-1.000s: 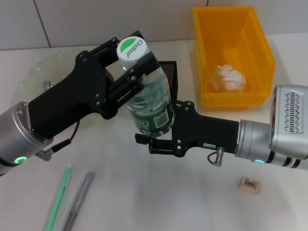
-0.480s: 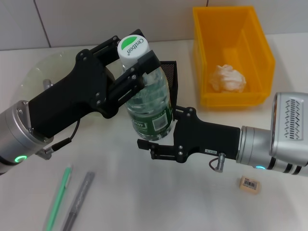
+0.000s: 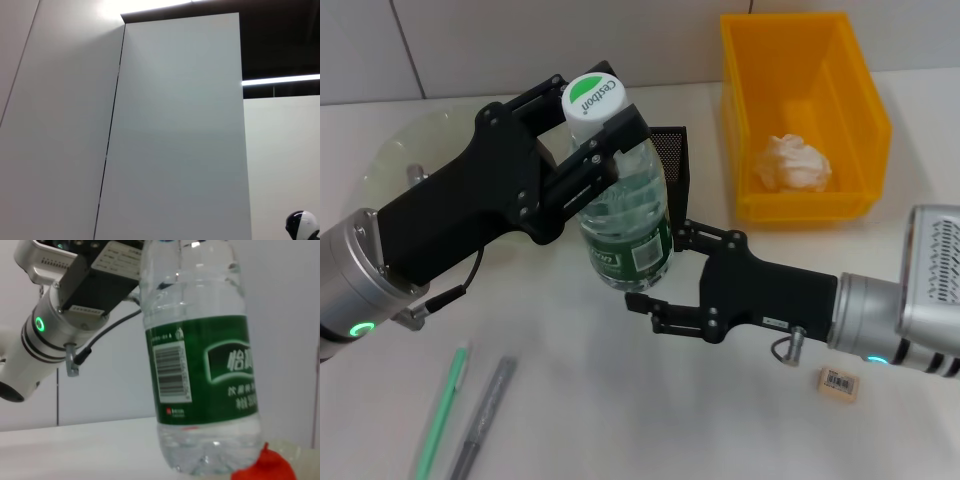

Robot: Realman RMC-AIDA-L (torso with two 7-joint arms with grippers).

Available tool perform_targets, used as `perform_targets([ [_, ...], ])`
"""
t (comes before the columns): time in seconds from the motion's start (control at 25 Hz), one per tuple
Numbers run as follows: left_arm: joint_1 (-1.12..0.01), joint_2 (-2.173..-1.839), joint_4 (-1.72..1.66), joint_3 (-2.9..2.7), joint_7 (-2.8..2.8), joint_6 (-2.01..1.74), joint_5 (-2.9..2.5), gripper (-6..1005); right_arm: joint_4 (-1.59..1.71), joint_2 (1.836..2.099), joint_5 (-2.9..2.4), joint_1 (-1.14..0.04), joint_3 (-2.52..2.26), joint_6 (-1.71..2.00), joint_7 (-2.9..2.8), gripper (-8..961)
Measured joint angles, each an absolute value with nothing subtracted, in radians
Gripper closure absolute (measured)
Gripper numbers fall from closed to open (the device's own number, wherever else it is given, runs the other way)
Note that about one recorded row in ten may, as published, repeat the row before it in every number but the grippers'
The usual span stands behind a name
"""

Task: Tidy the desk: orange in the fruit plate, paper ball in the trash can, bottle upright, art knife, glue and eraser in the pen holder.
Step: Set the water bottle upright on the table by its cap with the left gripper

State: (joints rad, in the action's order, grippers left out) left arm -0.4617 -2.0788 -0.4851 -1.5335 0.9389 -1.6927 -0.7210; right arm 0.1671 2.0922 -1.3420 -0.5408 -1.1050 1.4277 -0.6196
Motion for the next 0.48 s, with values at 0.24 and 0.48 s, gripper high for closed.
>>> perform_targets([
  [0.24, -0.461, -2.076, -0.482, -1.527, 0.936, -1.689, -0.721, 565, 0.205, 2.086, -1.341, -0.478, -1.061, 1.43, -0.62, 185],
  [0.48, -0.459, -2.073, -0.482, -1.523, 0.928, -1.667, -0.721, 565, 0.269, 2.083, -1.341, -0.401, -1.054, 1.437, -0.626, 185],
])
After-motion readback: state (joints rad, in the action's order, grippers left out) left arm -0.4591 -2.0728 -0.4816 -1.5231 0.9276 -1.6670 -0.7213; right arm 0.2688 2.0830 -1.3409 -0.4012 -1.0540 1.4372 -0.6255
